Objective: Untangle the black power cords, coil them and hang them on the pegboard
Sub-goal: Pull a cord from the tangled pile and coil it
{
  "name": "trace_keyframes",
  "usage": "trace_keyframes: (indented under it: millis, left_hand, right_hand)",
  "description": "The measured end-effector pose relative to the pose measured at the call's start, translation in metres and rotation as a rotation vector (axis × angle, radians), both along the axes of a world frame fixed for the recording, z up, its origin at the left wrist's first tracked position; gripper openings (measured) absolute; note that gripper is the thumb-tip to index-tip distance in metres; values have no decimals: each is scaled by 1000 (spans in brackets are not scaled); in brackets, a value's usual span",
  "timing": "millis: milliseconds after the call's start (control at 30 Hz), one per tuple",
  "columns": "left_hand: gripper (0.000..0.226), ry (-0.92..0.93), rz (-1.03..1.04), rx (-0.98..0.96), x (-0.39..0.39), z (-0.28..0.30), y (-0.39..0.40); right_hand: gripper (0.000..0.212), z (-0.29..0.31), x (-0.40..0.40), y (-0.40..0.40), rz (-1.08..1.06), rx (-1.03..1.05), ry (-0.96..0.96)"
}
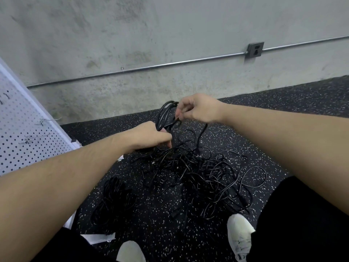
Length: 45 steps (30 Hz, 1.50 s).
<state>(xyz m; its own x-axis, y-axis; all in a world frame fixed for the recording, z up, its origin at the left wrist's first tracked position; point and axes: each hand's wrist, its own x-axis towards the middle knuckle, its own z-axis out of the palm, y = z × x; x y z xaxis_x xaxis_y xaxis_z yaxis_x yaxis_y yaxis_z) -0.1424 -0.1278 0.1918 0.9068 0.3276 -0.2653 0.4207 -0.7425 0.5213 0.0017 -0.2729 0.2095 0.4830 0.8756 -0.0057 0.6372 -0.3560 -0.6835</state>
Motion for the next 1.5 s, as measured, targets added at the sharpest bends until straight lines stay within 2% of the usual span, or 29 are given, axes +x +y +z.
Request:
trace_keyframes:
  millis: [200,300,433,567,667,733,767,800,867,967,1033,1100,1167,1300,1333,1400,1500]
  left_hand:
    - [33,-47,-55,-139,-12,6,4]
    - [38,-84,31,-320,-9,4,2]
    - [32,-160,93,-551,-4,3,-1]
    - [35,-239,140,-792,-3,9,-5]
    - [30,-267,171,-820,-3,7,1]
    - [30,-282,182,-815,-3,7,2]
    - [32,-287,180,-817,-2,6,2]
    - [33,-296,181,-820,-2,6,1]
    - [34,-314,185,-848,-1,7,-1]
    - [33,-325,176,-932,1,9,-2]
    - [33,-329,162,-959,1,9,-2]
    - [30,-353,188,-934,2,6,3]
    - [27,-373,266,-825,1,4,9]
    - [22,-339,367,-359,-5,3,16]
    - [24,-337,352,-285,-4,1,16]
    - [34,-312,321,-164,-1,-1,13]
    - [42,-251,298,-54,3,-3,15]
  right_hand:
    - [17,-5,12,-11,-82,-12,-145]
    - [23,-7,12,-14,-64,-69,-214]
    - [35,-12,10,-12,-16,-223,-540]
    - [33,-7,10,-13,-85,-40,-610]
    - [21,-4,10,-16,-123,81,-813]
    - [22,-2,7,-15,-135,195,-895]
    - [24,1,3,-15,-119,210,-797]
    - [25,3,-3,-13,-105,160,-620]
    - [27,1,-10,-9,-24,-53,-332]
    - [39,-9,-9,-8,126,-247,-120]
    - [28,-13,-5,-9,144,-268,-56]
    - [20,-18,2,-10,149,-217,-10]
    - [18,-22,8,-16,120,-159,43]
    - [19,-20,12,-25,17,-26,43]
    - [24,-19,12,-26,27,-35,1]
    - [16,-20,11,-25,71,-97,-64]
    - [35,-17,11,-26,56,-115,-85]
